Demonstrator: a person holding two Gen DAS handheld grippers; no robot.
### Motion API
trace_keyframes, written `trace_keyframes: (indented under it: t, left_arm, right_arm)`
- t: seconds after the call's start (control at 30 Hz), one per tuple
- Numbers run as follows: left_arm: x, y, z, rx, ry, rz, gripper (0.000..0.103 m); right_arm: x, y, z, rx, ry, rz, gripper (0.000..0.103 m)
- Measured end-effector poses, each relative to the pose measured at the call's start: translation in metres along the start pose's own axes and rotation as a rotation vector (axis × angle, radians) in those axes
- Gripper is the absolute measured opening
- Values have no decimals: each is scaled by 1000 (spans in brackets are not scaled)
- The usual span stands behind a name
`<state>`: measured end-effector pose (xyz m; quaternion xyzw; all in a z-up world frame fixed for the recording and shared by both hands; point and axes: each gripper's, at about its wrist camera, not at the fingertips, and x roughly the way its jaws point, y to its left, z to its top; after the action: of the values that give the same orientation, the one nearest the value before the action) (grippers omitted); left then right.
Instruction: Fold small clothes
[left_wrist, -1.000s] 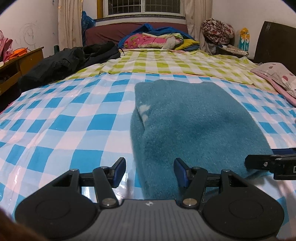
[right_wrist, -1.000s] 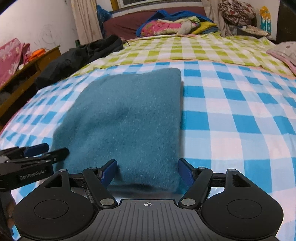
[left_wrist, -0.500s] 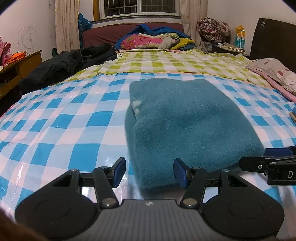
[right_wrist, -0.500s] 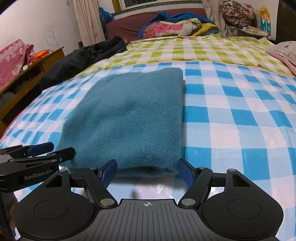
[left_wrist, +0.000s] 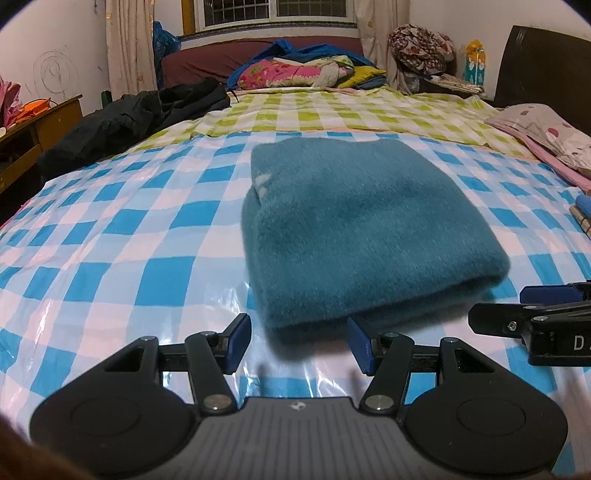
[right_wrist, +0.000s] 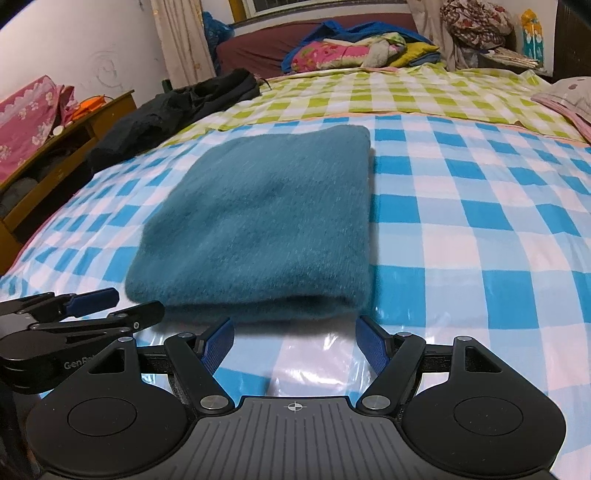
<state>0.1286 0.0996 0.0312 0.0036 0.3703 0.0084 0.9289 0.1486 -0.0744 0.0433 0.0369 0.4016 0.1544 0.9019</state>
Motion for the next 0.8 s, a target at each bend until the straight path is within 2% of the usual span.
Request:
trace_keyframes:
  t: [0.27, 0.43, 0.8]
  left_arm:
    - [-9, -9, -18, 1, 19, 3, 64]
    - [-13, -15, -28, 8, 28, 36, 65]
    - [-25, -26, -43, 3, 25, 57, 81]
  right_arm:
    - [-11, 6, -18, -9, 2, 8, 73]
    - [-12, 8, -30, -18, 14, 6, 74]
    - [-12, 8, -49, -52, 15, -59, 74]
